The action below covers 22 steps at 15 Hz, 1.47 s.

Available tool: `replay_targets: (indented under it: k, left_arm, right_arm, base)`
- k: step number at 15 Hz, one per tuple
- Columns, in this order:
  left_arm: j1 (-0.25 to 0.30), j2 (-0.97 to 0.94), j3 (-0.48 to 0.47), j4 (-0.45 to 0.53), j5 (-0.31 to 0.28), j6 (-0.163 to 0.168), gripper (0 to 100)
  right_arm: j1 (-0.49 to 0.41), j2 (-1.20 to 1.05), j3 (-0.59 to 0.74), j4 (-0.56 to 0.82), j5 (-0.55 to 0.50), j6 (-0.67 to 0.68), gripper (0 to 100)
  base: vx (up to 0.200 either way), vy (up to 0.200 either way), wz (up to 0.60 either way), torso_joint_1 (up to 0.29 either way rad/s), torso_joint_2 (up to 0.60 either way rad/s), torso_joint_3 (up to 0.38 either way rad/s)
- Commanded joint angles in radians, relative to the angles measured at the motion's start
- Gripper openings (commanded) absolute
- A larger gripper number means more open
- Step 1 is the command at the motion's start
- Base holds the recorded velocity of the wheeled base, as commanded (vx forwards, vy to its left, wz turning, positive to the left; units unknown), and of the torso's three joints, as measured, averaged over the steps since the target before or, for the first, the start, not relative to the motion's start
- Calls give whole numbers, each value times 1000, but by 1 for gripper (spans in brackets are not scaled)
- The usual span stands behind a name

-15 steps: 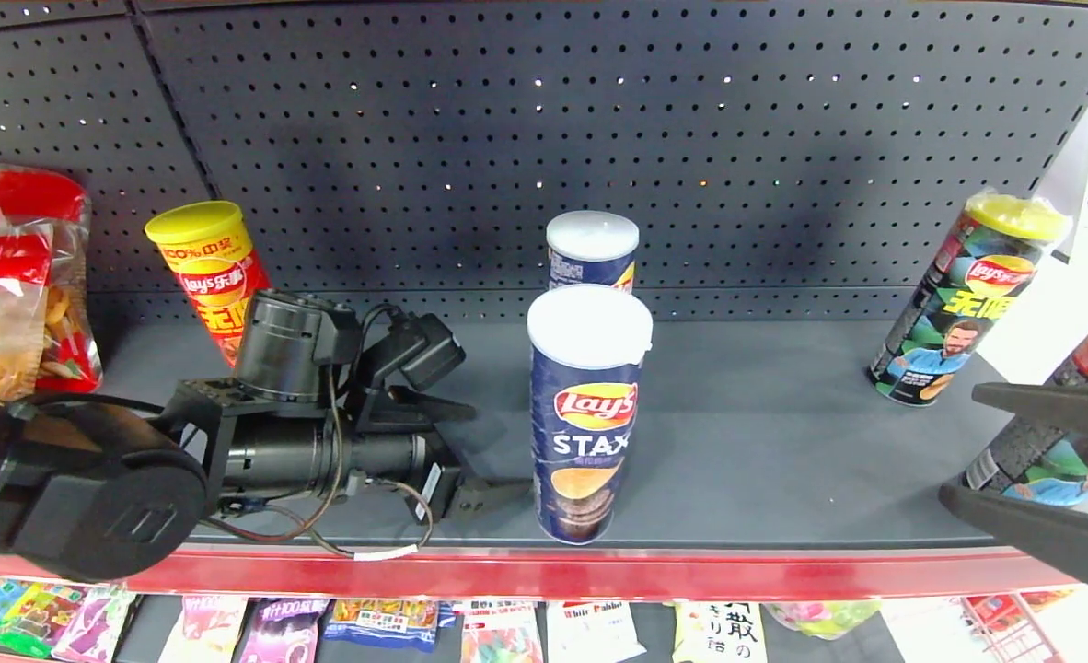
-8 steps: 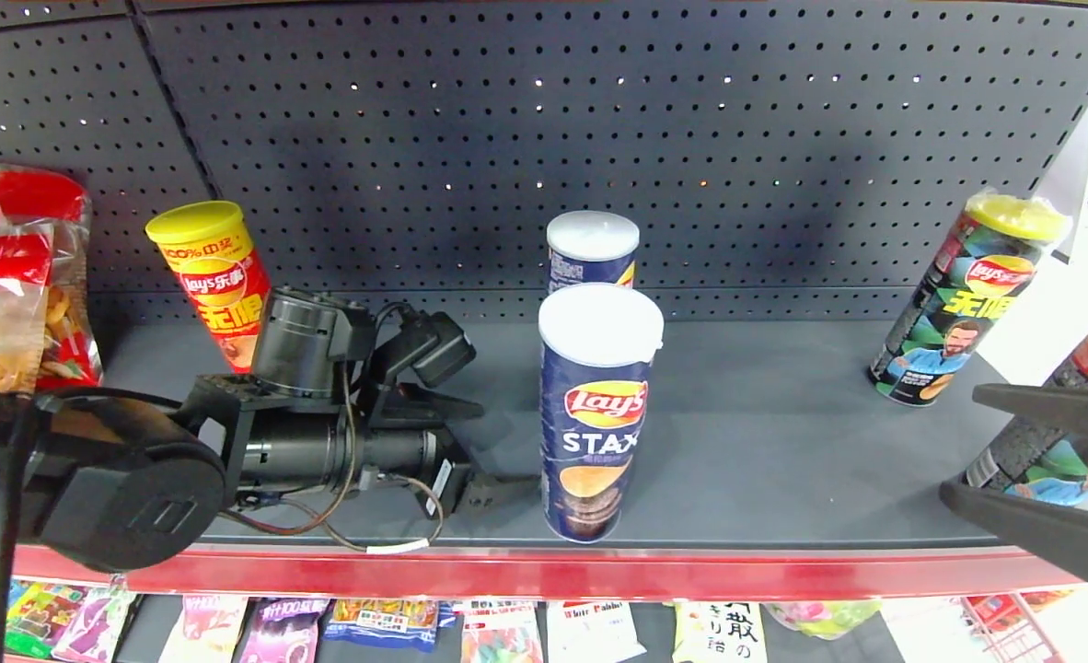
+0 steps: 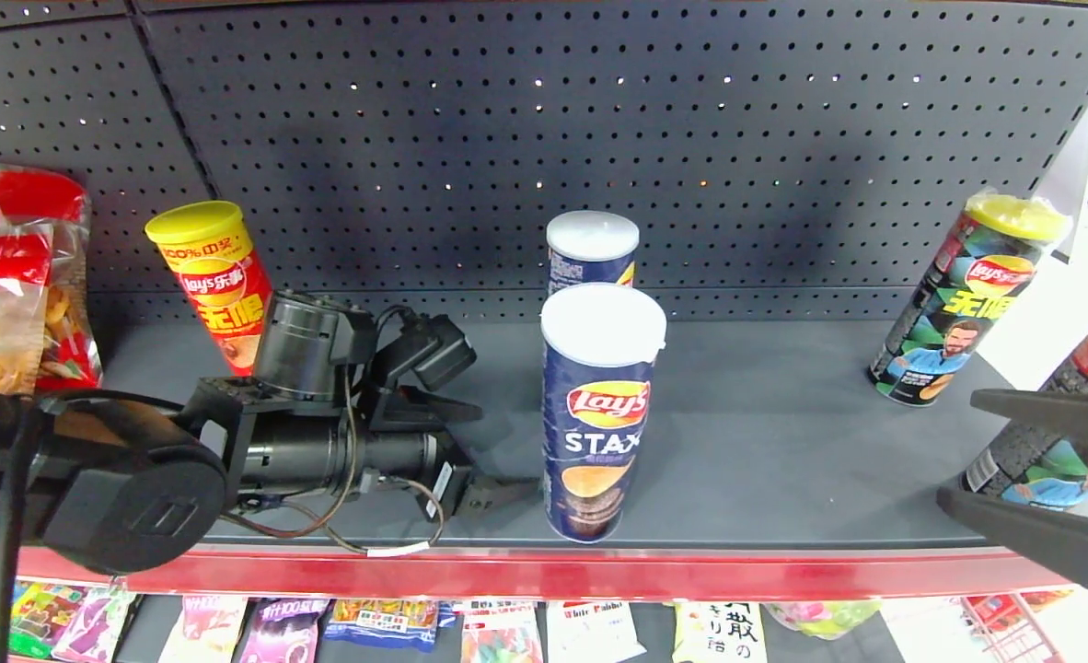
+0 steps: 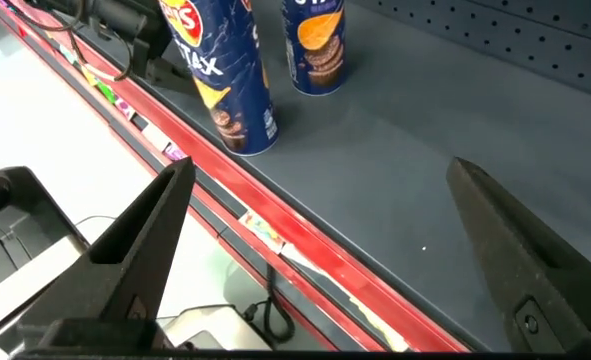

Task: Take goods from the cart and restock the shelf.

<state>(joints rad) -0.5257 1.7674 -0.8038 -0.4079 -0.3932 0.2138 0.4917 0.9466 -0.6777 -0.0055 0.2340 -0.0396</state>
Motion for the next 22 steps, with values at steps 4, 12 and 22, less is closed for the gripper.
replay_targets:
  k: [4, 12, 22]
  left_arm:
    - [69, -206, 153, 3, 11, -7, 100]
    - [467, -1020, 334, 452, 188, -10, 100]
    - [540, -1585, 373, 960, 307, -123, 100]
  right_arm:
    - [2, -25, 76, -4, -1, -5, 100]
    - [-59, -285, 256, 1, -581, -28, 100]
    - [-229, -635, 219, 403, -633, -108, 100]
  base:
    - [0, 0, 0, 0, 0, 0]
    - [0, 0, 0, 0, 0, 0]
    - [0, 0, 0, 0, 0, 0]
